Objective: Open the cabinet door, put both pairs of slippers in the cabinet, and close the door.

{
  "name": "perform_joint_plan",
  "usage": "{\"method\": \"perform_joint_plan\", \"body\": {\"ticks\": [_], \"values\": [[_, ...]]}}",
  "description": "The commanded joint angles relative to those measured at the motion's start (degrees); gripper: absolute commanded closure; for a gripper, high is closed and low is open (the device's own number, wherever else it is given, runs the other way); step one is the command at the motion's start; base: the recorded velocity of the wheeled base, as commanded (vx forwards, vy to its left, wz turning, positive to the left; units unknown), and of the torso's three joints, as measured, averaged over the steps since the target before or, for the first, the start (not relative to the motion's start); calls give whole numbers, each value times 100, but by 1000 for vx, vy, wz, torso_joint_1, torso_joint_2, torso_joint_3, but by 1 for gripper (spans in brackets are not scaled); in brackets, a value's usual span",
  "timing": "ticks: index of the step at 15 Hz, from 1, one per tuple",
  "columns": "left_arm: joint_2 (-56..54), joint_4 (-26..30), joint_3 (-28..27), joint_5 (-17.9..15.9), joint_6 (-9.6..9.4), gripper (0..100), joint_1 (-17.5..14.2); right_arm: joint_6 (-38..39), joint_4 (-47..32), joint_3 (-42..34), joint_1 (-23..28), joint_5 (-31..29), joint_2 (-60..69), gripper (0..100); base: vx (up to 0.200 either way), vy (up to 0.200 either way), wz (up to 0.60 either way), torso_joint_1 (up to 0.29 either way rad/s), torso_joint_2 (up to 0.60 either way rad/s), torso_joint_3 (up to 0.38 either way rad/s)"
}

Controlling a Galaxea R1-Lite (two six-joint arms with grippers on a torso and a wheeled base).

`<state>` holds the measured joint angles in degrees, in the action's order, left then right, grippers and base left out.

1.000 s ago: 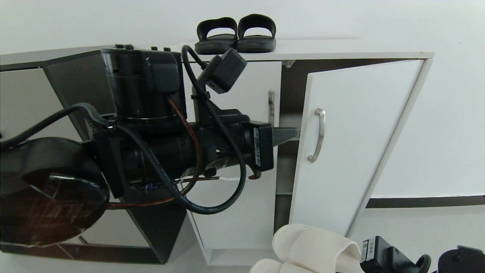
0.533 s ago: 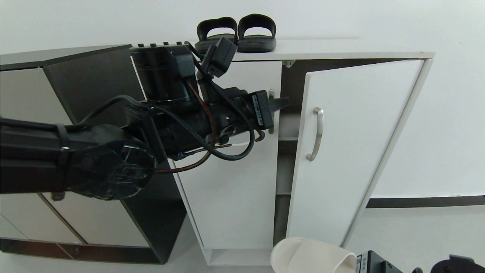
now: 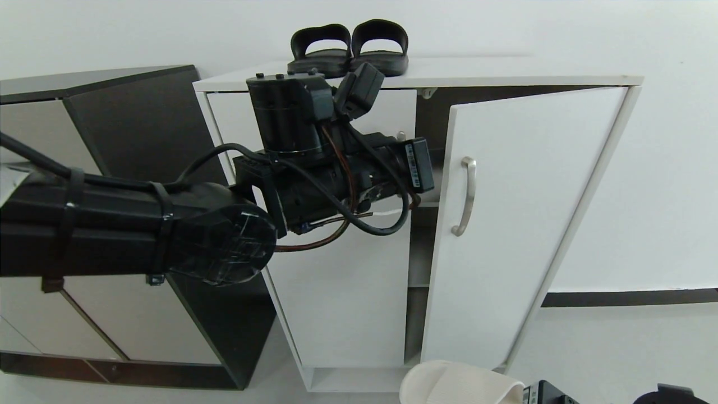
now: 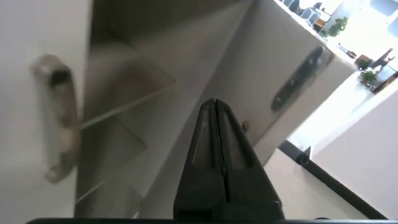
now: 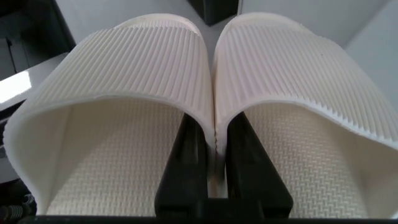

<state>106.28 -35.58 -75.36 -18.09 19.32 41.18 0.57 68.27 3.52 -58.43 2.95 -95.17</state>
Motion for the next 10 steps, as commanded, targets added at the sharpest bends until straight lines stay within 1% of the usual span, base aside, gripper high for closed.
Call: {"method": "perform_joint_plan", "body": {"ticks": [1, 3, 4, 5, 6, 7, 8, 9, 10], "values": [[-222, -10, 268, 95, 1, 100, 294, 13, 20, -168, -239, 4, -37, 100, -200, 0, 0, 2, 7, -2], [-573, -19, 654, 174, -7, 100, 795, 57, 2, -344, -679, 4, 148, 100, -200, 0, 0, 2, 5, -5], [-696, -28, 769, 174, -7, 100, 918, 118, -33, -344, -810, 4, 210, 100, -200, 0, 0, -7, 2, 7], [-933, -28, 1006, 183, -25, 100, 1015, 250, -59, -344, -1013, -5, 262, 100, -200, 0, 0, -2, 7, 2], [-1083, -28, 1094, 227, -25, 100, 821, 250, -59, -326, -1013, -66, 218, 100, 0, 0, 0, 0, 0, 0], [-1206, -28, 1182, 306, -43, 100, 549, 242, -50, -291, -986, -137, 192, 100, 0, 0, 0, 0, 0, 0], [-1628, -36, 1463, 658, -130, 100, -31, 259, -59, -97, -696, -743, 113, 100, 0, 0, 0, 0, 0, 0], [-1918, -19, 1683, 921, -262, 100, -189, 277, -59, 26, -503, -1042, 60, 100, 0, 0, 0, 0, 0, 0], [-2885, 8, 2377, 2328, -1053, 100, -427, 259, -68, 307, 200, -1833, -1, 100, 0, 0, 0, 0, 0, 0]]}}
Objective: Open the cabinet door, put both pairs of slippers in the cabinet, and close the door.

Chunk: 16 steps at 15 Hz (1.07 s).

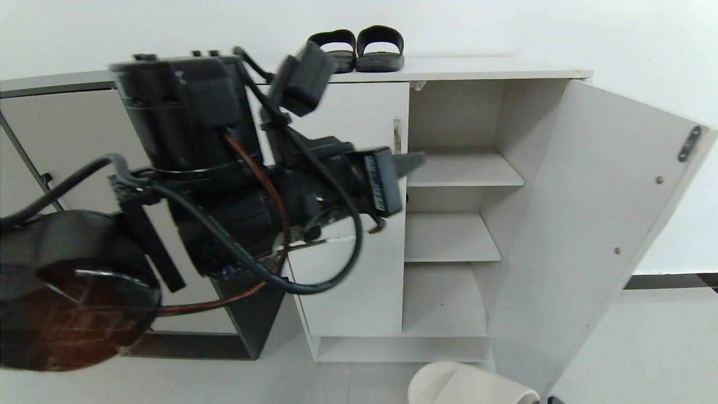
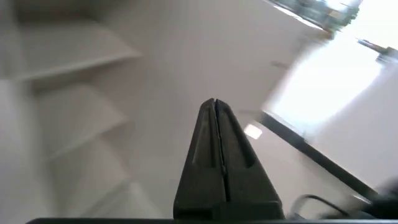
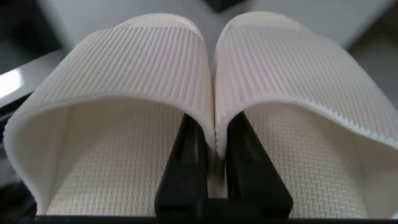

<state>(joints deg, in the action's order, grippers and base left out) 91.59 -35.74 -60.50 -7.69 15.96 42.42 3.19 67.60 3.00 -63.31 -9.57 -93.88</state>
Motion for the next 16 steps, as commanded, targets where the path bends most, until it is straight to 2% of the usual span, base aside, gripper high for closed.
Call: {"method": "perform_joint_plan", "body": {"ticks": [1, 2, 4, 5, 6, 7, 8, 9, 11, 12, 13, 14, 15, 16], "values": [[-1864, 85, 1199, 1912, -1024, 100, -577, 6, -18, 597, 899, -713, -122, 100, 0, 0, 0, 0, 0, 0], [-2848, 410, 1972, 2747, -1288, 100, -771, 15, -54, 904, 1127, -783, -148, 100, 0, 0, 0, 0, 0, 0], [-4703, 1632, 3159, 2835, -1358, 100, -2441, 23, -177, 1221, 1268, -1275, -271, 100, 0, 0, 0, 0, 0, 0], [-5696, 2150, 3721, 2879, -1288, 100, -3038, 32, -185, 1370, 1312, -1346, -315, 100, 0, 0, 0, 0, 0, 0], [-6478, 2546, 4204, 2879, -1253, 100, -3469, 23, -185, 1414, 1338, -1372, -306, 100, 0, 0, 0, 0, 0, 0], [-7498, 3073, 4872, 2817, -1271, 100, -4102, 15, -185, 1440, 1409, -1372, -280, 100, 0, 0, 0, 0, 0, 0], [-7788, 3205, 5066, 2764, -1271, 100, -4225, 15, -185, 1423, 1409, -1372, -271, 100, 0, 0, 0, 0, 0, 0], [-8596, 3469, 5505, 2448, -1271, 100, -4251, 15, -185, 1396, 1409, -1372, -262, 100, 0, 0, 0, 0, 0, 0], [-9159, 3697, 5690, 2167, -1288, 100, -4242, 15, -185, 1370, 1409, -1372, -245, 100, 0, 0, 0, 0, 0, 0], [-9159, 3390, 6024, 1762, -1288, 100, -4242, 15, -185, 1379, 1400, -1372, -254, 100, 0, 0, 0, 0, 0, 0], [-9159, 3346, 6050, 1297, -1297, 100, -4242, 15, -177, 1379, 1391, -1363, -254, 100, 0, 0, 0, 0, 0, 0], [-9150, 3407, 6050, 875, -1420, 100, -4242, 15, -177, 1388, 1382, -1363, -262, 100, 0, 0, 0, 0, 0, 0], [-9150, 3601, 6050, 734, -1728, 100, -4242, 15, -168, 1432, 1347, -1355, -280, 100, 0, 0, 0, 0, 0, 0], [-9150, 3601, 6050, 743, -1868, 100, -4242, 15, -168, 1467, 1347, -1355, -298, 100, 0, 0, 0, 0, 0, 0]]}}
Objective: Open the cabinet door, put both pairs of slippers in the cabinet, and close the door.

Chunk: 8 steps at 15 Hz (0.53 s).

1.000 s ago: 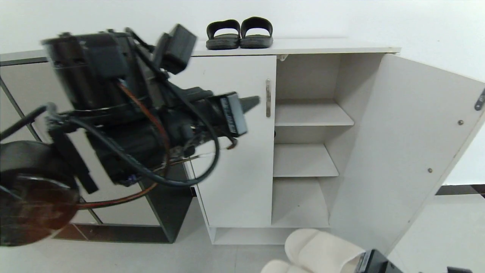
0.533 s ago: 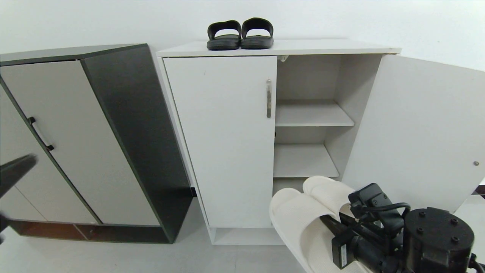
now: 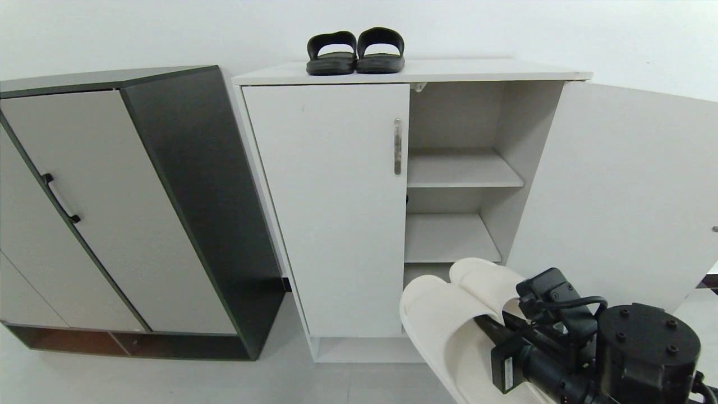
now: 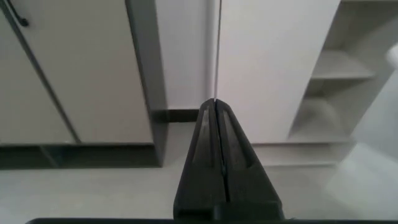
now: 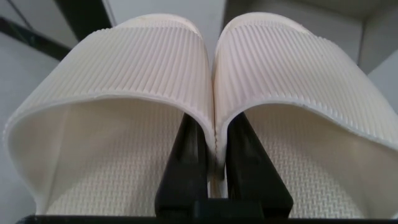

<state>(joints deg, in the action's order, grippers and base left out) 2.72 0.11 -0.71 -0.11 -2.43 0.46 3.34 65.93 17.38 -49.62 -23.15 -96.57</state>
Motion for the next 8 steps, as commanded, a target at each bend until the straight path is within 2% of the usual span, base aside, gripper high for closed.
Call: {"method": "perform_joint_plan", "body": {"ticks": [1, 2, 4, 5, 8], "values": [[-263, 7, 71, -15, -276, 100, -46, 9, -10, 160, -39, 3, -90, 100, 0, 0, 0, 0, 0, 0], [-263, 7, 71, -15, -162, 100, -46, 18, -1, 239, -57, -5, -178, 100, 0, 0, 0, 0, 0, 0], [-263, 7, 71, -33, 190, 100, -46, 167, -1, 345, -66, -32, -292, 100, 0, 0, 0, 0, 0, 0], [-263, 7, 71, -33, 269, 100, -46, 290, -10, 468, -57, -93, -327, 100, 0, 0, 0, 0, 0, 0], [-263, 7, 71, -33, 269, 100, -46, 413, -36, 819, -57, -568, -731, 100, 0, 0, 0, 0, 0, 0]]}}
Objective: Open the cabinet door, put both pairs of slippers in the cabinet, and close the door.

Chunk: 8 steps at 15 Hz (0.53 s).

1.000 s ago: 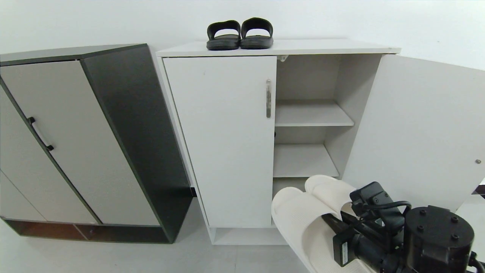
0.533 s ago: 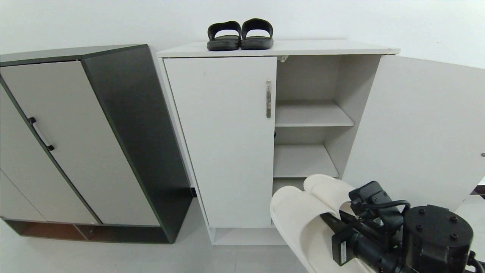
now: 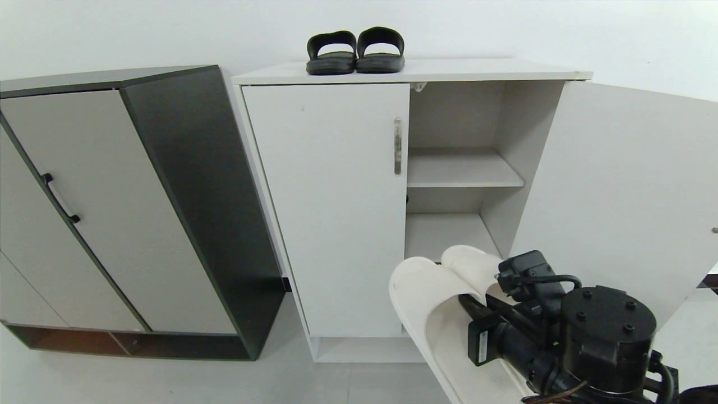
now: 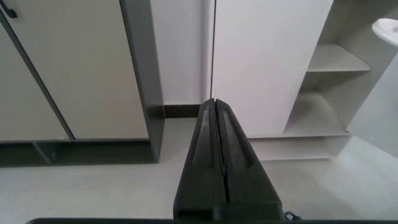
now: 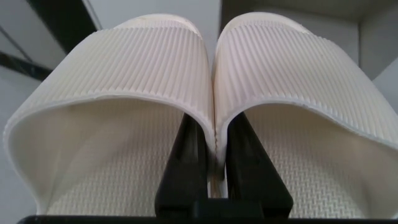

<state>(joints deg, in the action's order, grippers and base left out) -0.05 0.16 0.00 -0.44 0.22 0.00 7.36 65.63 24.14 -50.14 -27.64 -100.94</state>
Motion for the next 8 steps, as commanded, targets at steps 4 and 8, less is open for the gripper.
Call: {"method": "perform_joint_plan", "body": {"ticks": [4, 8], "values": [[14, 2, 0, 0, 4, 100, 0, 72, -24, 311, 4, -233, -523, 100, 0, -200, 0, 2, 4, 5], [14, 2, 0, -9, -4, 100, 0, 63, -33, 548, -5, -251, -875, 100, 0, -200, 0, 5, 2, 5]]}}
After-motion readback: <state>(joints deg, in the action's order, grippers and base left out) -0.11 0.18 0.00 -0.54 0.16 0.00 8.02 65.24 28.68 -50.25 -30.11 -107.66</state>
